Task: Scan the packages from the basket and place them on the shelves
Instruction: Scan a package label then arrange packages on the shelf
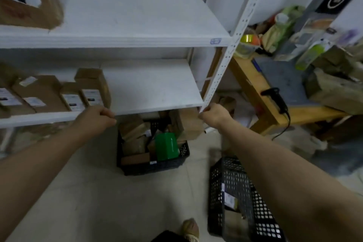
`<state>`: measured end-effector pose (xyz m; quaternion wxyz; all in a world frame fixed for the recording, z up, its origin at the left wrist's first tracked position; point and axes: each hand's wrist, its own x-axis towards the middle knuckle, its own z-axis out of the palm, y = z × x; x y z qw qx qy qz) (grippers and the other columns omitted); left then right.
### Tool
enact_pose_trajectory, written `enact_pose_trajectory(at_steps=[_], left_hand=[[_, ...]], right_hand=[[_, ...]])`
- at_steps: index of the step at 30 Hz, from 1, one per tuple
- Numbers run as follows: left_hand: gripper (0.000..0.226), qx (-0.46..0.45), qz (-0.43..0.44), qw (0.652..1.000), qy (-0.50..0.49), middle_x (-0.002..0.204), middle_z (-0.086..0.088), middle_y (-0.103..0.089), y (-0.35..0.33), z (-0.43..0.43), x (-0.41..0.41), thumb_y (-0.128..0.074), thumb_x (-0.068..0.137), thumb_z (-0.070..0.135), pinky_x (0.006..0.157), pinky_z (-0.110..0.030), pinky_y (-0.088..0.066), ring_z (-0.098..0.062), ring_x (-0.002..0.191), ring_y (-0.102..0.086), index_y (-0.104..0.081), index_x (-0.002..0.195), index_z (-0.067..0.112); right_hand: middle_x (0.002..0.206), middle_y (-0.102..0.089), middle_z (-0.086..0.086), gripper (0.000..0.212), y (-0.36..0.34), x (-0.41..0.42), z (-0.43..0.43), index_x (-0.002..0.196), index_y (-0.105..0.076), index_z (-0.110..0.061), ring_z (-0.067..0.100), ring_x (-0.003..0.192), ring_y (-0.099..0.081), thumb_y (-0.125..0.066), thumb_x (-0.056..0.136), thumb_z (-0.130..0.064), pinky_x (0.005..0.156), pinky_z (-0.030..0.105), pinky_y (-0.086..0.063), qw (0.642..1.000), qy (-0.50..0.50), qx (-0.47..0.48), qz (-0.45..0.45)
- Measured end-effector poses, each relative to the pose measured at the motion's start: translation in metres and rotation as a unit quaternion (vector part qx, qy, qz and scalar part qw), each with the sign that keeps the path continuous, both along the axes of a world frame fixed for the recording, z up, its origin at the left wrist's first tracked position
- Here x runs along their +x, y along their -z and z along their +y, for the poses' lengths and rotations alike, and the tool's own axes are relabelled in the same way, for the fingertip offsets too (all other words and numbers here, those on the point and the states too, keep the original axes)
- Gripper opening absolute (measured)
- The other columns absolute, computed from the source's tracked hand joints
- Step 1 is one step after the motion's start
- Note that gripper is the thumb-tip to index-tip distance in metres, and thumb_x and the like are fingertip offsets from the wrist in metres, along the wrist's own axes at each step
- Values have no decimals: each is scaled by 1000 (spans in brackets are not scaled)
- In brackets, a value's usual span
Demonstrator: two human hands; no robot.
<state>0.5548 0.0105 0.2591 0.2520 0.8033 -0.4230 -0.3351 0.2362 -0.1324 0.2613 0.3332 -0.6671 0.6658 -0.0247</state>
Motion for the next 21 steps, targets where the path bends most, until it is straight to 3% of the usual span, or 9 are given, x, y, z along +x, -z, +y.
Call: enact_pose_trajectory(at_steps=[4,7,9,11,13,15,17,19,21], left_hand=[[11,72,51,996,3,102,-5,-62,54,-24,-98,-72,89,10,75,-32,-44,-18,90,-55,-66,99,12],[11,111,84,990,36,105,-9,-63,93,-48,-182,-74,88,9,67,-25,-45,-16,87,-57,-66,95,11],[13,134,100,984,65,103,-7,-64,121,-62,-237,-76,86,11,77,-29,-50,-21,94,-61,-66,94,12],[13,161,112,974,111,101,-3,-64,146,-71,-290,-76,87,16,84,-31,-48,-21,98,-61,-67,97,16],[9,183,118,961,172,99,0,-64,175,-76,-335,-72,89,17,83,-31,-49,-17,97,-61,-65,95,20],[14,201,111,948,221,89,3,-62,208,-77,-370,-68,91,12,79,-28,-48,-17,92,-60,-61,84,22],[20,219,94,936,258,80,6,-58,243,-77,-394,-67,90,10,68,-18,-42,-16,88,-59,-58,77,22],[20,242,72,924,288,79,9,-57,280,-81,-406,-67,89,14,59,-11,-38,-13,86,-58,-57,76,25],[18,266,59,913,303,85,8,-59,321,-87,-411,-67,89,17,63,-17,-42,-14,87,-60,-57,78,28]], right_hand=[[112,-67,12,30,66,-110,9,112,-65,-6,31,105,-63,-68,92,-28,87,37,-53,993,87,83,-3],[106,-67,8,24,113,-185,22,107,-66,-7,25,97,-62,-65,93,-26,84,34,-51,982,115,148,-19],[93,-60,5,12,140,-229,29,94,-63,-13,21,86,-55,-63,94,-26,77,30,-44,975,131,178,-9],[77,-49,1,24,163,-267,34,73,-51,-18,19,74,-48,-61,93,-27,74,30,-39,968,144,205,8],[71,-41,-4,34,184,-299,36,68,-42,-26,19,77,-45,-60,97,-28,75,29,-37,962,147,228,19],[73,-48,-3,27,210,-321,36,73,-49,-26,21,81,-49,-61,97,-27,78,30,-39,959,146,243,28],[89,-64,5,12,243,-337,34,96,-66,-16,24,88,-60,-67,91,-27,78,30,-45,956,147,251,35],[104,-71,8,31,287,-350,31,113,-68,-12,25,95,-67,-70,86,-29,79,32,-54,953,163,252,34],[108,-70,6,34,330,-359,25,114,-64,-13,24,94,-67,-70,85,-29,80,35,-58,951,176,253,32]])
